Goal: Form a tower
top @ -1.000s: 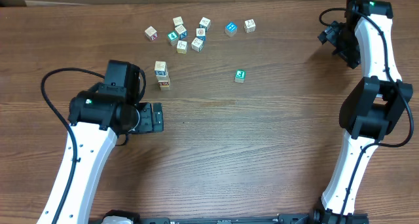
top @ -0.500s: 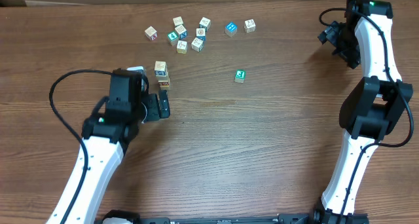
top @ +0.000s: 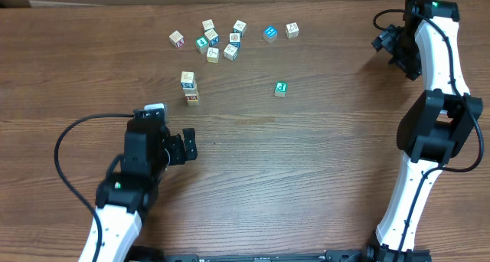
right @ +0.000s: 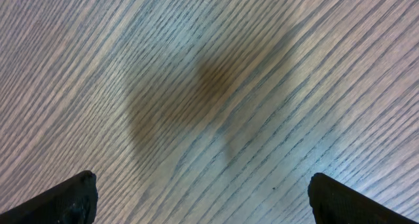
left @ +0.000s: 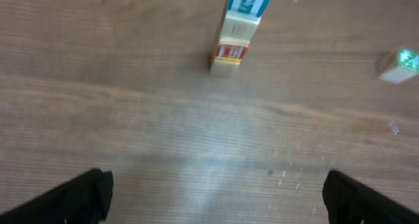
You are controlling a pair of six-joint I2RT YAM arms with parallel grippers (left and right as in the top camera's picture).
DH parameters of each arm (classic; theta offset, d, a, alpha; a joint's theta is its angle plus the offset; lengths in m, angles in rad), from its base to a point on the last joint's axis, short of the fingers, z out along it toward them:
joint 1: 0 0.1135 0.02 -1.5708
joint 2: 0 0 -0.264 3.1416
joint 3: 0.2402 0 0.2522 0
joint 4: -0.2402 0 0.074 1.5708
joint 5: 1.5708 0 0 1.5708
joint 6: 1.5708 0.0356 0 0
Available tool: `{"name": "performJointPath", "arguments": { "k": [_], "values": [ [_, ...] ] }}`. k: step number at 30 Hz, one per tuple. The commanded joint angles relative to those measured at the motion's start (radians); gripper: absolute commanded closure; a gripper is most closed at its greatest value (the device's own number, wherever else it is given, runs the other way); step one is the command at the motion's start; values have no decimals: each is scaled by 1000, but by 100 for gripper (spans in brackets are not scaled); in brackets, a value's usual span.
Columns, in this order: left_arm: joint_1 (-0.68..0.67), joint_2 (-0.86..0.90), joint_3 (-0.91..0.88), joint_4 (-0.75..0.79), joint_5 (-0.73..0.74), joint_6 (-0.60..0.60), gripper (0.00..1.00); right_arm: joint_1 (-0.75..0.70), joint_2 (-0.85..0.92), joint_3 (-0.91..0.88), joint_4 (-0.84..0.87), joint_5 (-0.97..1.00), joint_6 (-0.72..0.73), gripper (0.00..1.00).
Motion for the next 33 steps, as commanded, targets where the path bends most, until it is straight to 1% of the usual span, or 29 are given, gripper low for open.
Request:
{"name": "performJointPath", "arguments": {
  "k": [1, 3, 10, 15, 21, 26, 33],
  "values": [
    [-1, -77, -75, 102, -6, -6, 0, -3, -49, 8, 1, 3, -1, 0],
    [-1, -120, -114, 144, -6, -6, 0, -3, -49, 9, 1, 3, -1, 0],
    [-1, -329, -228, 145, -6, -6, 1, -3, -49, 9, 1, 3, -1, 0],
    [13, -502, -261, 144, -6, -6, 0, -3, -49, 9, 1, 3, -1, 0],
    [75, -697, -277, 100, -6, -6, 0, -3, -49, 9, 1, 3, 0, 0],
    [89, -746, -277, 101, -6, -6, 1, -3, -49, 9, 1, 3, 0, 0],
    [89, -746, -277, 101, -6, -6, 1, -3, -49, 9, 1, 3, 0, 0]
  ]
}}
